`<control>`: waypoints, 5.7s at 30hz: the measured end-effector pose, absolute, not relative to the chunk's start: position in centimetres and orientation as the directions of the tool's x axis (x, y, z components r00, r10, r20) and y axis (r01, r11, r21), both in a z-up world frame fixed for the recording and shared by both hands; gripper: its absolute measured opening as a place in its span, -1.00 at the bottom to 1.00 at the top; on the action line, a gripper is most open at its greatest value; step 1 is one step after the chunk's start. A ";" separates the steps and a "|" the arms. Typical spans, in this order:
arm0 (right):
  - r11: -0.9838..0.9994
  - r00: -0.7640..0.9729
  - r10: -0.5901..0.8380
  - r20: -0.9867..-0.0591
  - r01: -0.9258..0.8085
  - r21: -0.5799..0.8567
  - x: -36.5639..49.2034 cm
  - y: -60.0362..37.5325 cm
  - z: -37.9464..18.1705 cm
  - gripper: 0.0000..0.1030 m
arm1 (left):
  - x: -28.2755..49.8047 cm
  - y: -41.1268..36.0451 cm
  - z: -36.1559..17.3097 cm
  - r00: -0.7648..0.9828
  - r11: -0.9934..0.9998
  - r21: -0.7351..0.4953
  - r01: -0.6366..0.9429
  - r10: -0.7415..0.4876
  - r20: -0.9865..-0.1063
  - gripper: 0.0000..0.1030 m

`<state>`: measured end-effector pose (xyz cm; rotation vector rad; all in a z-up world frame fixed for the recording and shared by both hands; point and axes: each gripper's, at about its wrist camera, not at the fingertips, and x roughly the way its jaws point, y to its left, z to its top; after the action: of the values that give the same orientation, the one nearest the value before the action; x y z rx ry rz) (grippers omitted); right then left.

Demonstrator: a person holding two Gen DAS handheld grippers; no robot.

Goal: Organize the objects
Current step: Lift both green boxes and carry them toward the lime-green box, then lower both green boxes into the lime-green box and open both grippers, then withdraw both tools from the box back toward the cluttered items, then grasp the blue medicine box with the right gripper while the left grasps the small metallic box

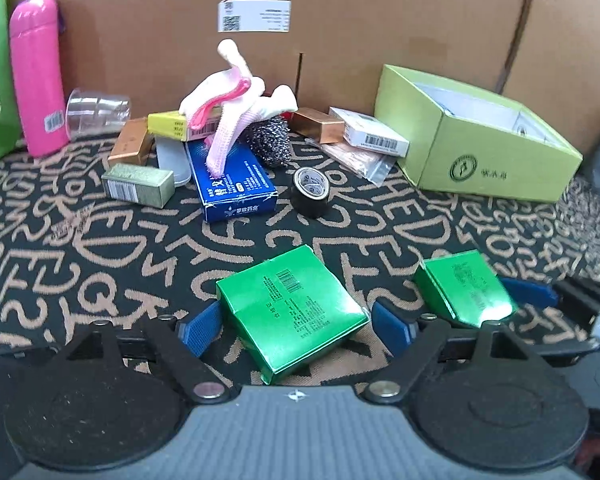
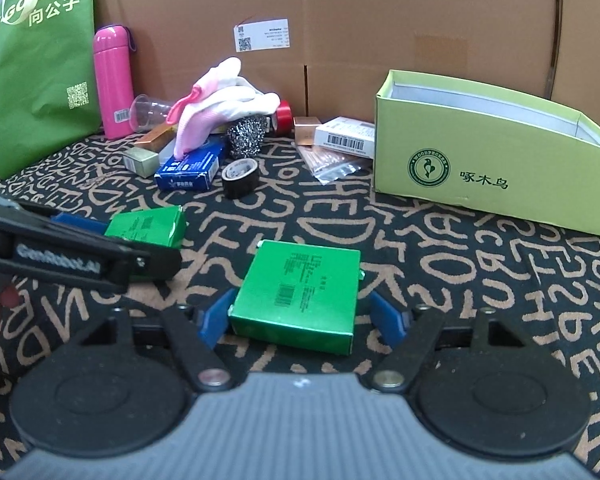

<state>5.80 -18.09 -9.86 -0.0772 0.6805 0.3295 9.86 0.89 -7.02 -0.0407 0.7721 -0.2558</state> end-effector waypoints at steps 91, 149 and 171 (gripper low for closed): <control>0.998 0.948 0.061 -0.312 -0.050 0.041 -7.2 -30.9 -0.1 1.00 | 4.9 -8.2 -1.6 0.723 0.850 -0.058 0.523 -0.479 -0.497 0.88; 0.859 0.655 0.423 -0.626 -0.509 0.049 16.9 -4.4 -8.1 0.38 | 22.7 9.9 -6.7 0.735 0.985 -0.175 0.005 -0.122 -0.667 0.55; 0.895 0.667 0.344 -0.661 -0.446 0.016 2.2 -16.8 -7.8 0.14 | 8.6 5.7 -4.7 0.676 0.948 -0.174 0.267 -0.313 -0.667 0.40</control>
<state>2.19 -16.82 -7.75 -0.1525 0.7127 0.4480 8.63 5.66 -4.66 -0.0640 0.7614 -0.3267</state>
